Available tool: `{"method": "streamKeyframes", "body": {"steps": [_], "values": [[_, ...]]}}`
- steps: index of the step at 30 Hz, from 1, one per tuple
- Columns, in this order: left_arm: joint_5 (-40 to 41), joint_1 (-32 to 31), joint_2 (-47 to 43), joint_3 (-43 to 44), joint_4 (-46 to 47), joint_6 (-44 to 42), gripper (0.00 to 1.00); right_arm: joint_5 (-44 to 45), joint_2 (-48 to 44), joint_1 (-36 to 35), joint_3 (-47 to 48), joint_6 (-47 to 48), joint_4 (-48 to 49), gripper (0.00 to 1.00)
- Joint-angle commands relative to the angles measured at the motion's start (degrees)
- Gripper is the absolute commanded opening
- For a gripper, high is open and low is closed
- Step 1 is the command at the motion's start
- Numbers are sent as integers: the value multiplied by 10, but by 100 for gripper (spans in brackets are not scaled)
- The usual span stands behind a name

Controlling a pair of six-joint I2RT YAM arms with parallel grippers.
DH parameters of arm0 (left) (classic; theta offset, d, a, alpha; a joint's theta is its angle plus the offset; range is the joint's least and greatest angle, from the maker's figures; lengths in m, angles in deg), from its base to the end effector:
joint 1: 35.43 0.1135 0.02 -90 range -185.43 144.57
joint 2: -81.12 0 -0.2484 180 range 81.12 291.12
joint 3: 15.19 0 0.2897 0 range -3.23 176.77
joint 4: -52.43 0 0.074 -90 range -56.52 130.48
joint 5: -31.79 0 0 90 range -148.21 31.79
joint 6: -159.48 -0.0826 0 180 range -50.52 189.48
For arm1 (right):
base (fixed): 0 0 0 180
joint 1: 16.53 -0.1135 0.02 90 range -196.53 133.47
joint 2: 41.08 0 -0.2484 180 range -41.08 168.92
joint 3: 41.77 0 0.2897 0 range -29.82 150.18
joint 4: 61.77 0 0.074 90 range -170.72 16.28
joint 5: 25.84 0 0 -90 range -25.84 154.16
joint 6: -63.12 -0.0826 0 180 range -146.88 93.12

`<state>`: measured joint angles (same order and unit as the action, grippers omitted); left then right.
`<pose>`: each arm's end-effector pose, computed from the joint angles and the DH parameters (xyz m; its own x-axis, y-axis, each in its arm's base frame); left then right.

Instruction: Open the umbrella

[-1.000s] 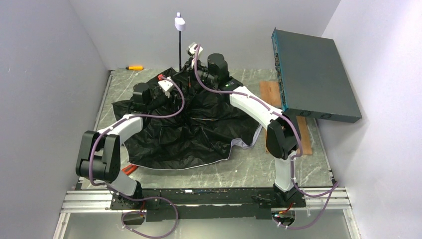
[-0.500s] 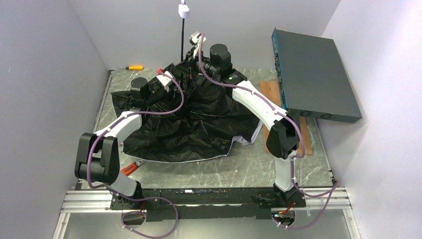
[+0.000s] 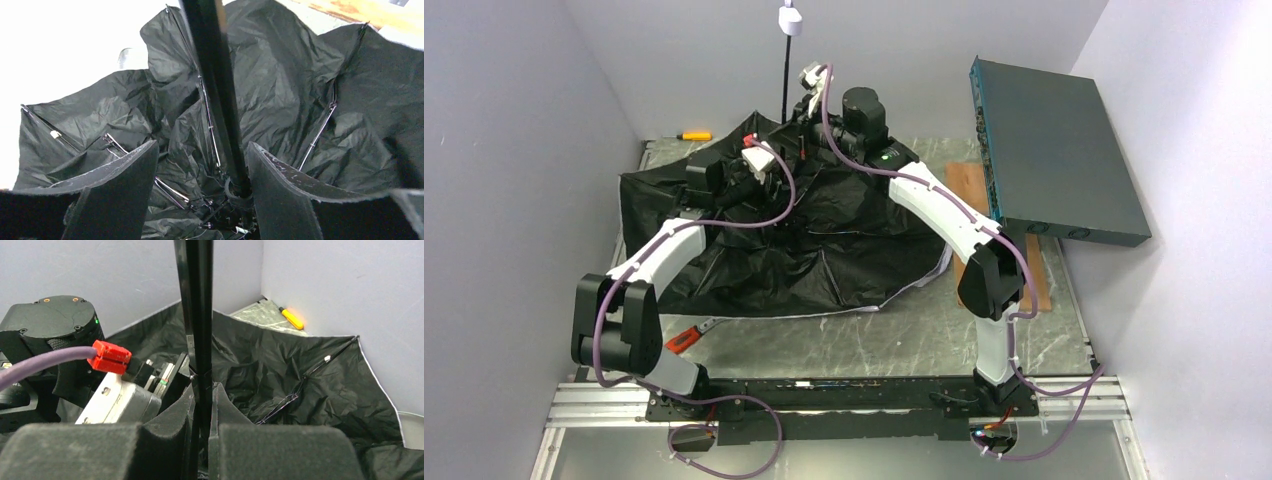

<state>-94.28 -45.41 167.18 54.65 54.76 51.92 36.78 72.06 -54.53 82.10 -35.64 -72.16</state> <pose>0.4030 -0.1203 0.2466 -0.0133 0.2500 -0.9682 0.7416 0.6520 0.1581 0.4097 0.3683 0.3967 -0.1338 0.0671 -0.9887 -0.8992 0.4112 0.1496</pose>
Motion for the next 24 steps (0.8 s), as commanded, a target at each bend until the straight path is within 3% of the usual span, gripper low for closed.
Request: {"method": "streamKeyframes", "body": {"steps": [1,13,24], "values": [[59,4,6,-27,-166,-87,71,-23,-78,2,88,-44,178,0],[112,27,15,-22,-190,-82,57,-27,-90,2,110,-77,213,0],[139,68,-24,-14,-199,-115,36,-29,-107,2,117,-97,241,0]]}}
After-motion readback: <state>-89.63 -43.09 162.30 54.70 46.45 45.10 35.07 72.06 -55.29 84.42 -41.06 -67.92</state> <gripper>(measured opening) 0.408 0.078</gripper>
